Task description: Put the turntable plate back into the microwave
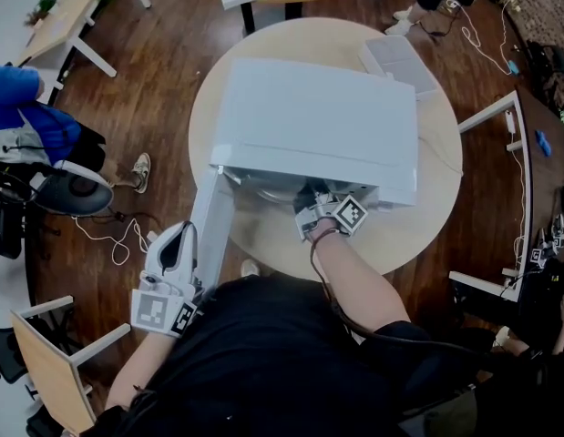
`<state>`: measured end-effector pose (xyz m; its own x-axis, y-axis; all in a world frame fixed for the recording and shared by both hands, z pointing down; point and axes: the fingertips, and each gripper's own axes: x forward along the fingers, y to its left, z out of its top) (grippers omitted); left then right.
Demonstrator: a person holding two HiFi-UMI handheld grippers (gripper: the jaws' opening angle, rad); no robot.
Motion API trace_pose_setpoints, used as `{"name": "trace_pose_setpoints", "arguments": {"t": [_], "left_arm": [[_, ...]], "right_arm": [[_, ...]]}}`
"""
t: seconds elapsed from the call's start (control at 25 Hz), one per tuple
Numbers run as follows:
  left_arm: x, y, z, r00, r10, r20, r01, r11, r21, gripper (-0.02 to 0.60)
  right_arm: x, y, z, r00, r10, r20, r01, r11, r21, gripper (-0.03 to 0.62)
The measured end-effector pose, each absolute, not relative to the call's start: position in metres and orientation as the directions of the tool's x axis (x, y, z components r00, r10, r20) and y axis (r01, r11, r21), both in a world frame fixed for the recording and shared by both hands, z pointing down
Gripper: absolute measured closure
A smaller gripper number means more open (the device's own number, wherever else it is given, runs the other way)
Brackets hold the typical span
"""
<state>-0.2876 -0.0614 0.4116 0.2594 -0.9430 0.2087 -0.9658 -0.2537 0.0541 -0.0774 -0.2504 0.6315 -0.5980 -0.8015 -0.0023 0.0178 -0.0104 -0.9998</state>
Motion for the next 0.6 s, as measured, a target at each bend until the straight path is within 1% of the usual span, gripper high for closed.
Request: {"name": "trace_pose_setpoints", "arguments": {"t": [0.4, 0.6], "left_arm": [[-0.287, -0.055, 0.412, 0.228, -0.948, 0.223, -0.974, -0.225, 0.039, 0.575], [-0.280, -0.060, 0.408, 0.243, -0.940, 0.239, -0.970, -0.236, 0.058, 0.575]], "right_arm": [[-0.083, -0.262, 0.631, -0.590, -0.807, -0.013, 0.048, -0.019, -0.999, 0.559], [-0.084, -0.268, 0.632, -0.583, -0.812, -0.018, 0.059, -0.020, -0.998, 0.557]]}}
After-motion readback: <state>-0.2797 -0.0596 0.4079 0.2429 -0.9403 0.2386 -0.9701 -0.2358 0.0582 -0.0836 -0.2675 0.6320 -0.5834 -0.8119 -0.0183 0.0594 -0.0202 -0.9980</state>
